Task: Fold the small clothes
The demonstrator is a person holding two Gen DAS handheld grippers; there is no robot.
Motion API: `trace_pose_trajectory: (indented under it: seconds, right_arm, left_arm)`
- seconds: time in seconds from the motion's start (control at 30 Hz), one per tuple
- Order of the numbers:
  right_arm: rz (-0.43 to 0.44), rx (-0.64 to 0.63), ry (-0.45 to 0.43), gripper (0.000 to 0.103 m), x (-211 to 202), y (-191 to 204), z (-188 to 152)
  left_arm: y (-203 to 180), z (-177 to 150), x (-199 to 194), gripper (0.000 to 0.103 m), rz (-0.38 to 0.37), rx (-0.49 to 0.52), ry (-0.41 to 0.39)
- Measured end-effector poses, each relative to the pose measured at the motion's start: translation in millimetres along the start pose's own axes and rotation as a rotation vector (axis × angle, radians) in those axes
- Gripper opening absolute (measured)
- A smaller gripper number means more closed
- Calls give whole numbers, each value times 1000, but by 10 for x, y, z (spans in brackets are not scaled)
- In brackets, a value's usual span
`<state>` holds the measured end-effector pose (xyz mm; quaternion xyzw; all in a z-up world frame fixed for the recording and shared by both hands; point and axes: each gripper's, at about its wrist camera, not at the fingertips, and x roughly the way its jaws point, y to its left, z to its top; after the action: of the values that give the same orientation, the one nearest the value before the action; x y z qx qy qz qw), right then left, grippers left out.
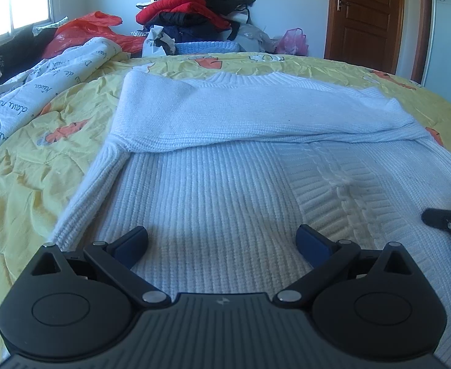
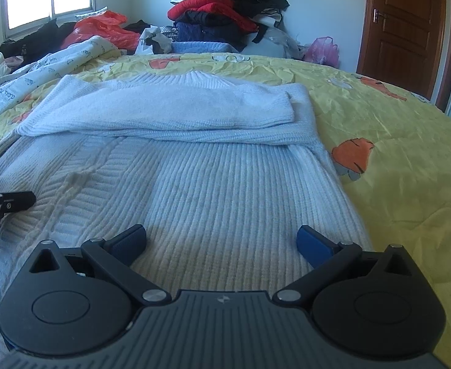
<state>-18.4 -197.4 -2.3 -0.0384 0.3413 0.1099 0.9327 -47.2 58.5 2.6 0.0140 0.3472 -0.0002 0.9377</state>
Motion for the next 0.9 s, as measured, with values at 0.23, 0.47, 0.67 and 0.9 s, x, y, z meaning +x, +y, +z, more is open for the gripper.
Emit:
trace_pose_trajectory:
  seconds: [0.23,0.47,0.67,0.9]
  right_arm:
    - [-11,8,-6,102,-16,20,-36]
    - [-15,17,-8,102,14,21,-18]
    - [-15,16,-8,102,13,24,-18]
    - [-15,14,-9,102,-1,20,-30]
  left_arm:
    - [-4,-1,2,103,1,0,0]
    - [-5,-3,-2,103,3,1,-1]
    - [-11,-2,-1,103,9,-2,-4]
    - [-22,6,5,103,16,-2,-5]
